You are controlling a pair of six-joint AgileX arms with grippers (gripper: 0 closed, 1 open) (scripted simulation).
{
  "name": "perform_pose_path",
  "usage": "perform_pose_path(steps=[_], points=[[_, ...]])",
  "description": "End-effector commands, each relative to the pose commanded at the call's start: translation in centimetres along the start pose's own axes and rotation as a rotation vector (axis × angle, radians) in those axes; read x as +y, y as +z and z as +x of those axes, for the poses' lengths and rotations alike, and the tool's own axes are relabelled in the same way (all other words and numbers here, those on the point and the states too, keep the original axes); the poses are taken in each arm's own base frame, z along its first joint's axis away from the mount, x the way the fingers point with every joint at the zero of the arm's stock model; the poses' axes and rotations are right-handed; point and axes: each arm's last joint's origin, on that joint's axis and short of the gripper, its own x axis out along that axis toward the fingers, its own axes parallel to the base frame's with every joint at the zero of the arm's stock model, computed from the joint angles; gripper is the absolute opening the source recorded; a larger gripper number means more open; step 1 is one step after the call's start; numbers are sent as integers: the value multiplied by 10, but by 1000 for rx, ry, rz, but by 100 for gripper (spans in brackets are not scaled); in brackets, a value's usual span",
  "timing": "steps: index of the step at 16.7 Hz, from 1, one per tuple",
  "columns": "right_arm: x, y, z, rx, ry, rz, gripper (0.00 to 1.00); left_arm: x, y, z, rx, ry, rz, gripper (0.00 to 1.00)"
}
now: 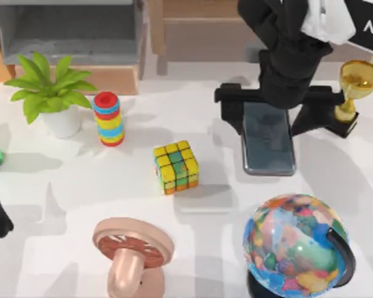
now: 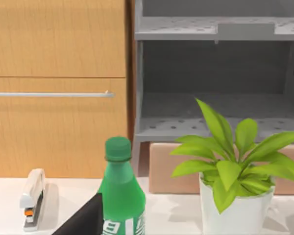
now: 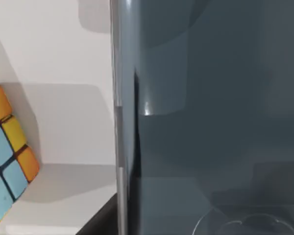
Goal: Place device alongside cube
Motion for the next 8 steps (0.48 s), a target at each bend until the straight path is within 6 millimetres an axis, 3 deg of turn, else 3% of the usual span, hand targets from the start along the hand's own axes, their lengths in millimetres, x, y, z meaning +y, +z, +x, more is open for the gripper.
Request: perform_pose_path(steps=[8], points=[[3, 3, -26, -94, 56, -2, 0, 0, 0, 0, 0, 0, 0, 100]])
